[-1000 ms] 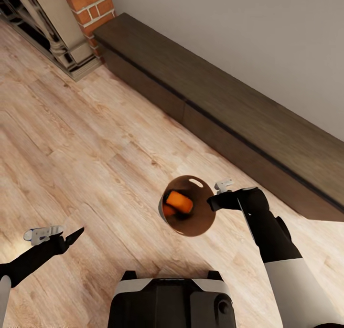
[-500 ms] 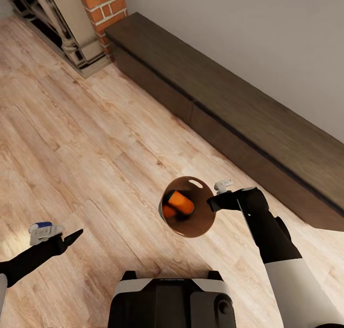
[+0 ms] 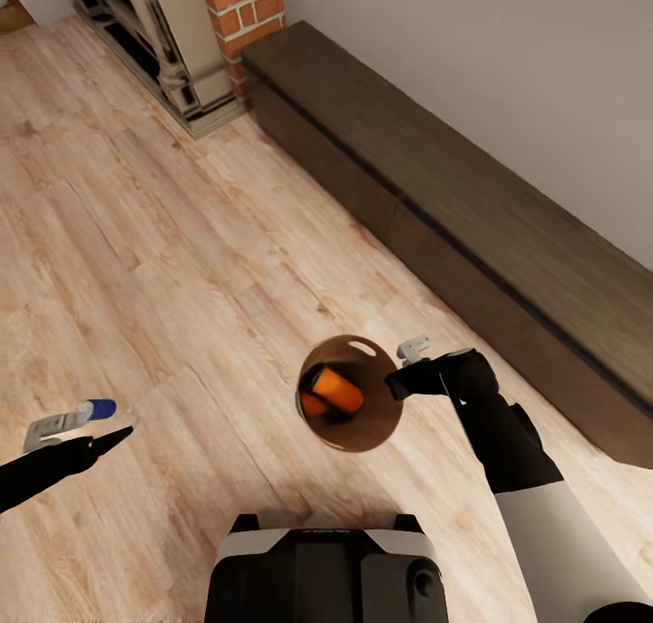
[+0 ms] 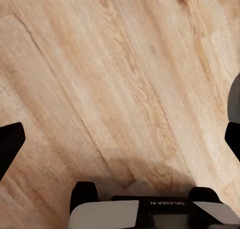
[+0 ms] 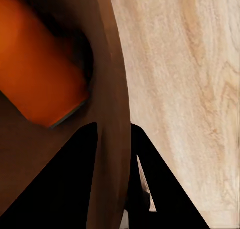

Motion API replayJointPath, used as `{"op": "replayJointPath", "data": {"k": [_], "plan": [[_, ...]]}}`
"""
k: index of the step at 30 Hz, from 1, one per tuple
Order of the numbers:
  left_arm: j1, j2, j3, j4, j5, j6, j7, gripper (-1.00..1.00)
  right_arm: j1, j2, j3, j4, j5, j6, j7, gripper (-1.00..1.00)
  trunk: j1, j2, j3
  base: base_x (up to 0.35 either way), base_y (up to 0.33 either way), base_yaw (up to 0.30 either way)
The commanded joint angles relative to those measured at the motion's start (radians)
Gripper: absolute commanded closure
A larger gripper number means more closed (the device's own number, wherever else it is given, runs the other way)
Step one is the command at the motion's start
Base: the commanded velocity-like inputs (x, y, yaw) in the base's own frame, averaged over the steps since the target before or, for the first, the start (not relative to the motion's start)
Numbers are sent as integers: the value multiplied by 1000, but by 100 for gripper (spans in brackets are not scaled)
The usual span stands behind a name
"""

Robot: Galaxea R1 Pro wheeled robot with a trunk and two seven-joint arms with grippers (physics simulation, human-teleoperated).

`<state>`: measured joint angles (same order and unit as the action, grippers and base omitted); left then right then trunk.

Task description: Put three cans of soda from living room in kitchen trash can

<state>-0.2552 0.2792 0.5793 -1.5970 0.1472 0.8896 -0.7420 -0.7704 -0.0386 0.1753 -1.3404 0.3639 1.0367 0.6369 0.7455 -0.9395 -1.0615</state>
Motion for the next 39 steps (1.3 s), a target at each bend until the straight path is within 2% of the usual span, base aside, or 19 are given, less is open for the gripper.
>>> {"op": "replayJointPath", "data": {"k": [1,6,9,13,15,18,23,30,35,38,39], "plan": [[0,1,0,0,1,1,0,-100,0,0,1,0,-39,11,6,100,0,0,0,0,0,248],[0,3,1,0,6,5,0,-100,-1,1,9,0,-39,11,6,100,0,0,0,0,0,249],[1,3,5,0,7,6,0,-100,-1,1,28,0,-39,11,6,100,0,0,0,0,0,250],[2,3,51,0,8,6,1,-100,-2,6,46,0,-39,11,5,100,0,0,0,0,0,250],[4,2,68,0,7,6,1,-100,-2,16,50,-1,-37,11,5,100,0,0,0,0,0,250],[7,-3,76,0,8,6,1,-100,-3,26,53,-1,-5,11,5,100,0,0,0,0,0,250],[8,-10,78,0,6,5,2,-100,-3,68,55,-2,46,11,6,100,0,0,0,0,0,250],[5,-13,77,1,1,-7,11,-100,-14,118,54,-1,63,11,5,100,0,0,0,0,0,250],[2,-14,77,2,1,-10,12,-100,-24,131,54,3,59,11,4,100,0,0,0,0,0,250],[1,-26,76,4,2,-29,12,-100,-27,142,54,12,60,11,2,100,0,0,0,0,0,250],[1,-53,74,5,-1,-62,15,-100,-28,147,55,15,62,11,1,100,0,0,0,0,0,250]]}}
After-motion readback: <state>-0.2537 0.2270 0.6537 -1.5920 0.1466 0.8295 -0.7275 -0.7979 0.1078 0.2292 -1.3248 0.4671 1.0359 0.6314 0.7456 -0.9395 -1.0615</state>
